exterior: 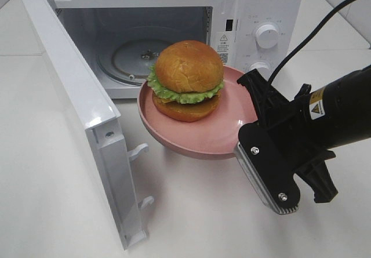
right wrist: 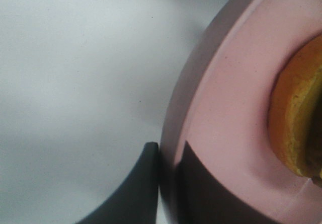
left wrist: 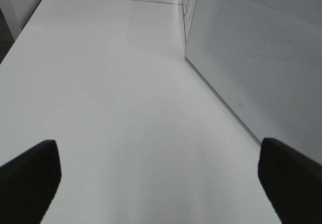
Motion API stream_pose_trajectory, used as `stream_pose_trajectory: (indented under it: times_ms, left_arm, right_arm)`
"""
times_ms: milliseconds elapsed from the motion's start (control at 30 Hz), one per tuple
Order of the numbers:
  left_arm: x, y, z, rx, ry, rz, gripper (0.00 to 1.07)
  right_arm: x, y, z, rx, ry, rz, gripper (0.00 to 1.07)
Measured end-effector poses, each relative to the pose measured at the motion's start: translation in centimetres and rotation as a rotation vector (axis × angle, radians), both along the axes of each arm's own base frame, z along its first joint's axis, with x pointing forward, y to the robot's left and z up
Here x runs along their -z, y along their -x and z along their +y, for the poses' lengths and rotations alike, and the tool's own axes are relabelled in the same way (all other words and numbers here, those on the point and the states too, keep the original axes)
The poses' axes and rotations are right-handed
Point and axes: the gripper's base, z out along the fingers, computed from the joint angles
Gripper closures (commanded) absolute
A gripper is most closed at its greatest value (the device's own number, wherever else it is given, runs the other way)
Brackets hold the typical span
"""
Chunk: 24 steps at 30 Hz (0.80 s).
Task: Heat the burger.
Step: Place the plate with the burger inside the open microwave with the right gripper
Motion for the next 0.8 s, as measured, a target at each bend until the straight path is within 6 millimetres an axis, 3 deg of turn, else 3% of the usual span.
stream_pose_trajectory:
  times_ms: [800]
  left_arm:
    - [0.0,0.0,0.0,0.000,0.000,0.000,0.06]
  right_arm:
    - [0.9,-5.2,4.0,0.028,-0.009,0.026,1.07]
